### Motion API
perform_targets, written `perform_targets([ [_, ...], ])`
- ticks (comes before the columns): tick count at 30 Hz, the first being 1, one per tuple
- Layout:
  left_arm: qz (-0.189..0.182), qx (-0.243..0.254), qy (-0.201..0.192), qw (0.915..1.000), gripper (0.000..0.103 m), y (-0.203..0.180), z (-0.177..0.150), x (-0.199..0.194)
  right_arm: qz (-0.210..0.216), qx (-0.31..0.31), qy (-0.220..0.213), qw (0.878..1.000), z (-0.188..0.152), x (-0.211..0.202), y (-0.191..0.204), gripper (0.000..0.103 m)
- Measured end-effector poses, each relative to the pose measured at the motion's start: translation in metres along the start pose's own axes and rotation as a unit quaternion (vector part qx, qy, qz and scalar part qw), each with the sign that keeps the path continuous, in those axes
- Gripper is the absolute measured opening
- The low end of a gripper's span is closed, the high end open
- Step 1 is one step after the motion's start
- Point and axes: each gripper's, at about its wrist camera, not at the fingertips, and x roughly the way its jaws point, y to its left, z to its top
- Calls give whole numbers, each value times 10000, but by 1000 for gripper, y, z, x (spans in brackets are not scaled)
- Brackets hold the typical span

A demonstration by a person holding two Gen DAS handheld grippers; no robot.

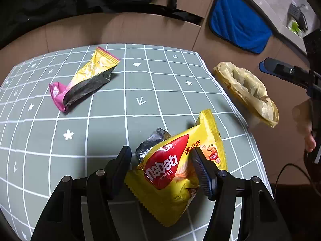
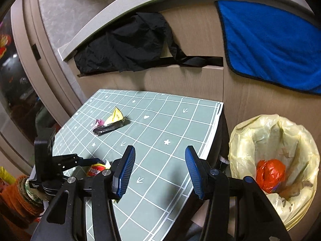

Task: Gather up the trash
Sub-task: 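Move both grippers back over the remaining wrappers on the mat, then grasp the yellow nabati chip bag with the left gripper while the right gripper grasps the pink-yellow wrapper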

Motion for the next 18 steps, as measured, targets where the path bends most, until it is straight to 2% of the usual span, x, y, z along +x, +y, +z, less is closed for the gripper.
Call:
perform_targets([
  [1, -31, -86, 0, 10000, 56, 1, 0, -1, -50, -90, 19, 9999, 1, 2, 5, 49],
  [3, -131, -218, -8, 9997, 28, 2, -3, -3, -84, -204, 52, 9997, 4, 7, 12, 49],
  [5, -83, -260, -72, 9996, 9, 0, -6, -6, -41, -251, 68, 9997, 8, 14, 20, 49],
  [6, -27, -237, -125, 9996, 6, 0, -9, -10, -23, -265, 70, 9996, 10, 18, 23, 49],
  [10, 214, -309, -488, 9981, 6, 13, -19, -42, 171, -357, 120, 9991, 22, 37, 43, 49],
  [15, 837, -782, -910, 9892, 6, 59, -32, -90, 439, -690, 302, 9962, 30, 64, 81, 49],
  [18, 897, -1128, -1016, 9843, 6, 88, -42, -112, 575, -921, 426, 9932, 33, 87, 106, 49],
])
